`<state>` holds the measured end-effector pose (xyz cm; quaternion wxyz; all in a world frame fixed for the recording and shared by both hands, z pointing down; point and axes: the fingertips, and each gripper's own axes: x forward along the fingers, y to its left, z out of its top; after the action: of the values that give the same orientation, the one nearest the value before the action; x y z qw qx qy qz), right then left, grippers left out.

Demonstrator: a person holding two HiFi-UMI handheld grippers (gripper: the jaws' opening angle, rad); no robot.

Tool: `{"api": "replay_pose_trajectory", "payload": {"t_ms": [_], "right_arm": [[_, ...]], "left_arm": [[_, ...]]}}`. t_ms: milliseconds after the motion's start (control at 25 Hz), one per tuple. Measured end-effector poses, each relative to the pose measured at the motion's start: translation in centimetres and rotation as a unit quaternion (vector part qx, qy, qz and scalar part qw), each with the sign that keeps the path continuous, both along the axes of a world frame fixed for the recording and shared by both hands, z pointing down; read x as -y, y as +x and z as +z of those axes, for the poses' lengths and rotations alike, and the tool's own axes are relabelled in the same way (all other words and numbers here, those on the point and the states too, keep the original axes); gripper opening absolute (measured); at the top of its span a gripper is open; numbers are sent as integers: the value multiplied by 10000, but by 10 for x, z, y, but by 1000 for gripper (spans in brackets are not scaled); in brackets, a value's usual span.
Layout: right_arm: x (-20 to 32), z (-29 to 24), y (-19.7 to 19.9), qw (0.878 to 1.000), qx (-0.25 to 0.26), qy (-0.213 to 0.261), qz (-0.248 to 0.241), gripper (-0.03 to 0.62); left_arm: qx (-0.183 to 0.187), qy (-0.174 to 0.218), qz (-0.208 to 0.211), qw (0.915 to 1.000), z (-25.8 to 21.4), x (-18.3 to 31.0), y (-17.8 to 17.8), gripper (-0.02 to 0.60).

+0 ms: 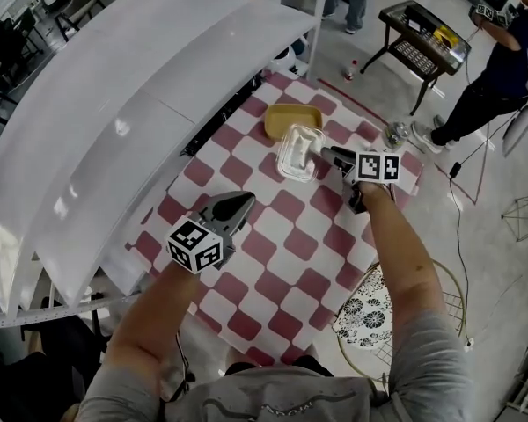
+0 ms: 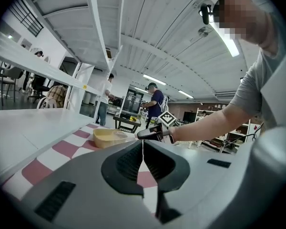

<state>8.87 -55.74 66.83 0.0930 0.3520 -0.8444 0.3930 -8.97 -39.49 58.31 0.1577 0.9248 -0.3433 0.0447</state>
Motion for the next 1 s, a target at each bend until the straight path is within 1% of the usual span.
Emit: {"api": "replay_pose_trajectory", "payload": {"t_ms": [160, 360, 560, 800, 920, 1000], "right_arm": [[12, 15, -4, 9997, 71, -161, -150, 201], [20, 23, -14, 9984, 220, -353, -378, 206], [25, 26, -18, 9968, 283, -501, -559, 206], [26, 25, -9, 9965, 402, -560, -473, 207], [27, 26, -12, 9961, 381, -601, -530, 207], [27, 29, -17, 9951, 283, -665, -672, 207]], "left_arm": [[-24, 62, 64, 10000, 12, 18, 4, 20], [-21, 64, 92, 9999, 23, 34, 9, 20], [-55, 30, 192, 9998, 29, 35, 17, 20], [-84, 20, 273, 9996, 30, 34, 20, 20], [-67, 12, 282, 9996, 32, 33, 19, 20], [-62, 1, 286, 9996, 33, 32, 18, 20]]}}
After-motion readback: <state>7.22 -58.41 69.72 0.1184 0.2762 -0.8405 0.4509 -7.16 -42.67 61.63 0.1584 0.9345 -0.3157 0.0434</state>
